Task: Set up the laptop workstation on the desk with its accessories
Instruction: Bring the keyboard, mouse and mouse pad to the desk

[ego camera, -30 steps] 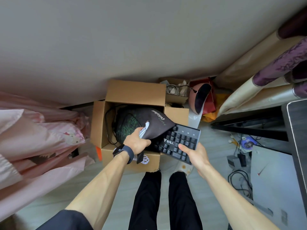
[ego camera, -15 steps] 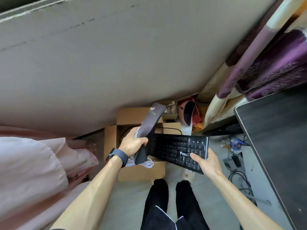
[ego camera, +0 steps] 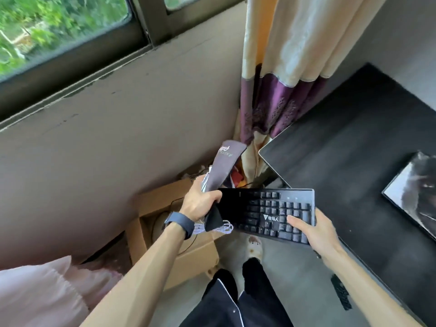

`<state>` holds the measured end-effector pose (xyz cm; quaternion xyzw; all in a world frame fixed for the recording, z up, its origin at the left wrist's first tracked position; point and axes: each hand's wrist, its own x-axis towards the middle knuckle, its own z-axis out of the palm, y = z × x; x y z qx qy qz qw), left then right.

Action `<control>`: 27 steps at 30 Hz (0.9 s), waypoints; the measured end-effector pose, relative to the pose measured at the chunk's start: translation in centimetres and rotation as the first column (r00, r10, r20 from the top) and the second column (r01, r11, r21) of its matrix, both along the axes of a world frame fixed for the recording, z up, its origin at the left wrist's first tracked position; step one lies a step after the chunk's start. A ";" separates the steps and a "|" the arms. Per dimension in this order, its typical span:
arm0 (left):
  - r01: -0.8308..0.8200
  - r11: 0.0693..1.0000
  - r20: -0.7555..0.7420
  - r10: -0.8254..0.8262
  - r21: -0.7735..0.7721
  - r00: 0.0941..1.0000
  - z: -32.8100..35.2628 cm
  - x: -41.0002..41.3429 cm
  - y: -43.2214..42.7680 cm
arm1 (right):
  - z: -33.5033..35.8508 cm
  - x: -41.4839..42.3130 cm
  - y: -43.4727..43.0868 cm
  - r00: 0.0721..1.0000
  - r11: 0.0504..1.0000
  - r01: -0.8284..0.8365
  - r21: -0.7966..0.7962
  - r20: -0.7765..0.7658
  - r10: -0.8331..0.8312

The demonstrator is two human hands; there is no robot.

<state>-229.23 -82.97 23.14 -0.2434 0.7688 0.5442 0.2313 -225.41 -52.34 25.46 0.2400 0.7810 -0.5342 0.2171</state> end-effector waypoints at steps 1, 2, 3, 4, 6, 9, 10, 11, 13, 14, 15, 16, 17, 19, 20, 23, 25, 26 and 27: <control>0.015 1.000 -0.027 -0.014 0.013 1.000 1.0 -0.8 0.7 | 0.9 0.3 1.0 1.000 1.000 0.027 0.008 -0.010 -0.027; 0.024 0.999 -0.050 -0.023 0.027 0.999 2.1 -1.6 1.6 | 1.8 0.7 2.0 0.998 0.998 0.060 0.011 -0.018 -0.060; 0.033 0.999 -0.069 -0.031 0.041 0.997 3.2 -2.4 2.4 | 2.7 1.0 3.1 0.995 0.995 0.095 0.008 -0.025 -0.094; 0.050 0.997 -0.096 -0.045 0.054 0.994 4.2 -3.1 3.5 | 3.6 1.5 4.4 0.989 0.990 0.142 -0.002 -0.038 -0.142; 0.080 0.993 -0.156 -0.066 0.087 0.986 6.4 -4.2 6.0 | 5.6 2.9 6.9 0.968 0.970 0.241 -0.032 -0.068 -0.243; 0.099 0.985 -0.232 -0.065 0.139 0.970 9.6 -5.0 10.2 | 8.1 5.3 10.5 0.916 0.920 0.377 -0.107 -0.102 -0.388; 0.104 0.983 -0.249 -0.064 0.151 0.966 10.5 -5.2 11.5 | 8.7 6.0 11.6 0.896 0.902 0.413 -0.127 -0.117 -0.427; 0.116 0.980 -0.272 -0.069 0.162 0.960 11.3 -5.3 13.0 | 9.4 6.7 12.9 0.874 0.882 0.450 -0.144 -0.135 -0.468; 0.154 0.975 -0.305 -0.099 0.161 0.947 12.6 -5.5 15.6 | 10.1 8.0 15.4 0.831 0.845 0.507 -0.169 -0.163 -0.531; 0.183 0.971 -0.316 -0.127 0.153 0.940 13.2 -5.4 17.1 | 10.4 8.7 16.8 0.807 0.824 0.538 -0.178 -0.174 -0.565; 0.206 0.968 -0.316 -0.152 0.144 0.936 13.6 -5.3 18.6 | 10.7 9.4 18.2 0.785 0.804 0.564 -0.187 -0.183 -0.592; 0.223 0.966 -0.311 -0.173 0.133 0.935 13.8 -5.1 19.7 | 10.5 9.9 19.5 0.764 0.785 0.589 -0.191 -0.184 -0.618; 0.241 0.962 -0.304 -0.195 0.124 0.933 13.8 -4.9 20.9 | 10.4 10.4 20.7 0.740 0.759 0.623 -0.188 -0.172 -0.650; 0.290 0.952 -0.281 -0.253 0.101 0.926 13.8 -3.8 23.5 | 9.6 11.9 23.6 0.686 0.702 0.683 -0.200 -0.151 -0.711; 0.306 0.947 -0.266 -0.272 0.095 0.925 13.5 -3.2 24.7 | 9.0 12.6 25.0 0.668 0.681 0.702 -0.208 -0.138 -0.731; 0.320 0.944 -0.207 -0.298 0.078 0.932 12.5 -0.8 28.4 | 7.0 14.7 28.5 0.601 0.595 0.766 -0.243 -0.059 -0.797; 0.315 0.947 -0.156 -0.302 0.065 0.940 11.5 1.0 31.0 | 5.6 16.4 30.7 0.555 0.532 0.798 -0.283 0.004 -0.832; 0.312 0.948 -0.131 -0.303 0.056 0.944 11.1 2.0 32.5 | 4.6 17.4 32.1 0.542 0.509 0.807 -0.300 0.032 -0.840; 0.310 0.950 -0.112 -0.303 0.045 0.946 10.5 2.9 33.8 | 3.8 18.2 33.1 0.530 0.486 0.815 -0.316 0.067 -0.846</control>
